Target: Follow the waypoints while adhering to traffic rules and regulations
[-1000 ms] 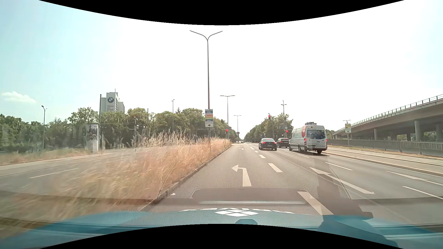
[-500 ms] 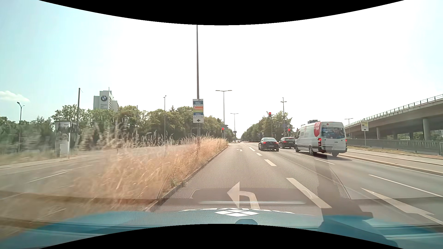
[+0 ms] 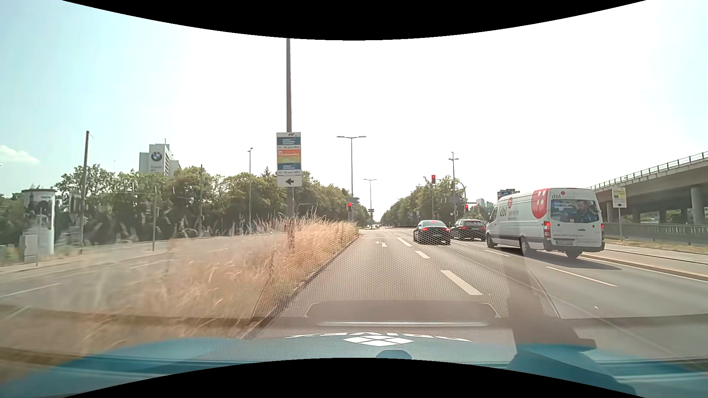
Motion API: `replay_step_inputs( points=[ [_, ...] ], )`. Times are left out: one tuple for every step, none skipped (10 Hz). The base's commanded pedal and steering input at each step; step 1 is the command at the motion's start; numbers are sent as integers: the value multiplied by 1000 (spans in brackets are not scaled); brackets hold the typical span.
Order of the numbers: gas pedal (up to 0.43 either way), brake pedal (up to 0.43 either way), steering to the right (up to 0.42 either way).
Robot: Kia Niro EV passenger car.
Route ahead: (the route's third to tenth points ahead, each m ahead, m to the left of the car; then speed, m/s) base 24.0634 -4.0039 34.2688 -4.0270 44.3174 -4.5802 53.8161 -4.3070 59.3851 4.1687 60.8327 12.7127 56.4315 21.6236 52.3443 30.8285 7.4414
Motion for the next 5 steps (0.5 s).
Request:
replay_step_inputs(
  points=[
    [0, 226, 13],
    [0, 226, 14],
    [0, 226, 13],
    [0, 226, 13],
    [0, 226, 12]
  ],
)
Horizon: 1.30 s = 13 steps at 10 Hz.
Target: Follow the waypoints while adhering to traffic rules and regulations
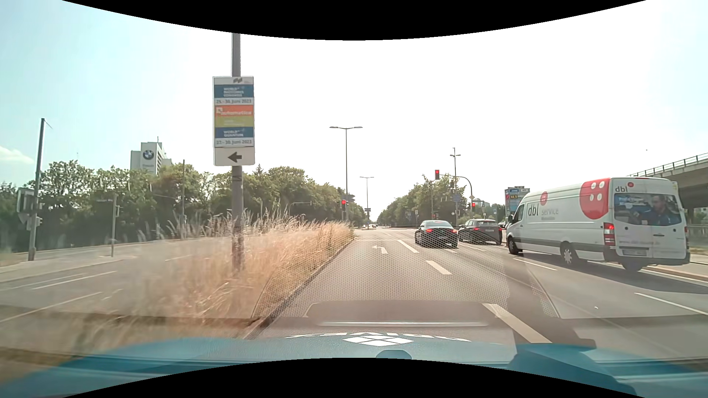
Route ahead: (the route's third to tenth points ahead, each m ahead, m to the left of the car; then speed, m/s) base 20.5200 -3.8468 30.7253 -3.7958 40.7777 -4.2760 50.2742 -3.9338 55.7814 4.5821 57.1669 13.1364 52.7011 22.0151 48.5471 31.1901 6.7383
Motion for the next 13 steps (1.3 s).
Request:
replay_step_inputs(
  points=[
    [0, 226, 13],
    [0, 226, 12],
    [0, 232, 11],
    [0, 226, 9],
    [0, 226, 8],
    [0, 226, 8],
    [0, 226, 9],
    [0, 226, 8],
    [0, 226, 8],
    [0, 232, 8],
    [0, 232, 8],
    [0, 232, 7],
    [0, 232, 7]
  ],
)
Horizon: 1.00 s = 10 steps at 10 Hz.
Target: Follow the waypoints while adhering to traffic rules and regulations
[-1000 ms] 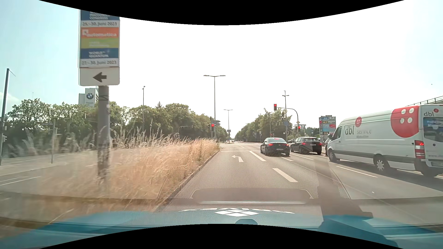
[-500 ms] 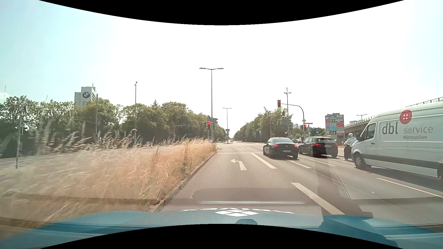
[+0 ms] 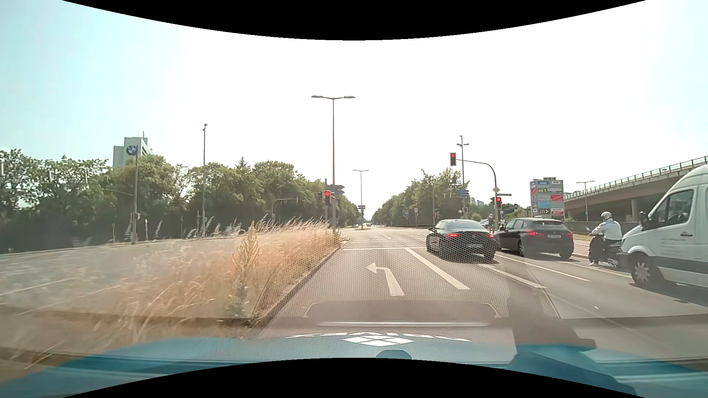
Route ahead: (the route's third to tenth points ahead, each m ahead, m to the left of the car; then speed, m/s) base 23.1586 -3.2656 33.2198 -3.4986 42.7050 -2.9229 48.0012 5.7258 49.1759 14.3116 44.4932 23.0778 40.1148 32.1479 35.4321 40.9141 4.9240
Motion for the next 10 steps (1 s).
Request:
replay_step_inputs(
  points=[
    [0, 232, 7],
    [0, 232, 6],
    [0, 232, 6],
    [0, 232, 6],
    [0, 232, 6],
    [0, 232, 6],
    [0, 226, 6],
    [0, 220, 6],
    [0, 213, 6],
    [0, 195, 6]
  ],
)
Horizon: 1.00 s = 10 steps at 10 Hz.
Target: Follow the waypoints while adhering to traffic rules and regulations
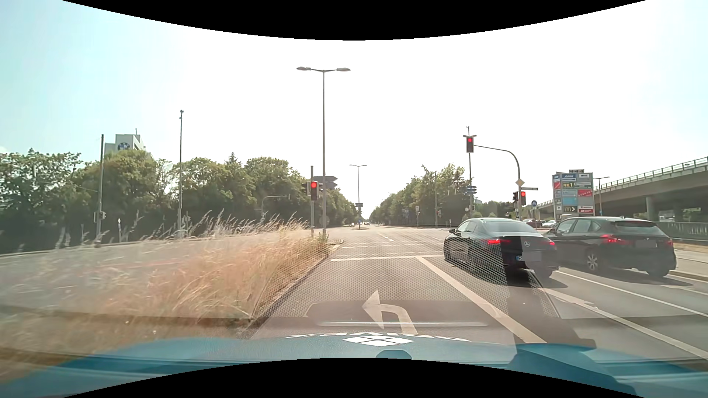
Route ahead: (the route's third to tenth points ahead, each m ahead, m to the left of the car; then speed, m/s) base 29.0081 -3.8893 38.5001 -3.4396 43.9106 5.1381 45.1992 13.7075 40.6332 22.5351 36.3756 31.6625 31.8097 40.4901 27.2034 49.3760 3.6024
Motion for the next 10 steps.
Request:
replay_step_inputs(
  points=[
    [0, 195, 6],
    [0, 195, 6],
    [0, 195, 6],
    [0, 201, 6],
    [0, 201, 7],
    [0, 195, 6],
    [0, 195, 6],
    [0, 201, 6],
    [0, 201, 6],
    [0, 201, 4]
  ],
)
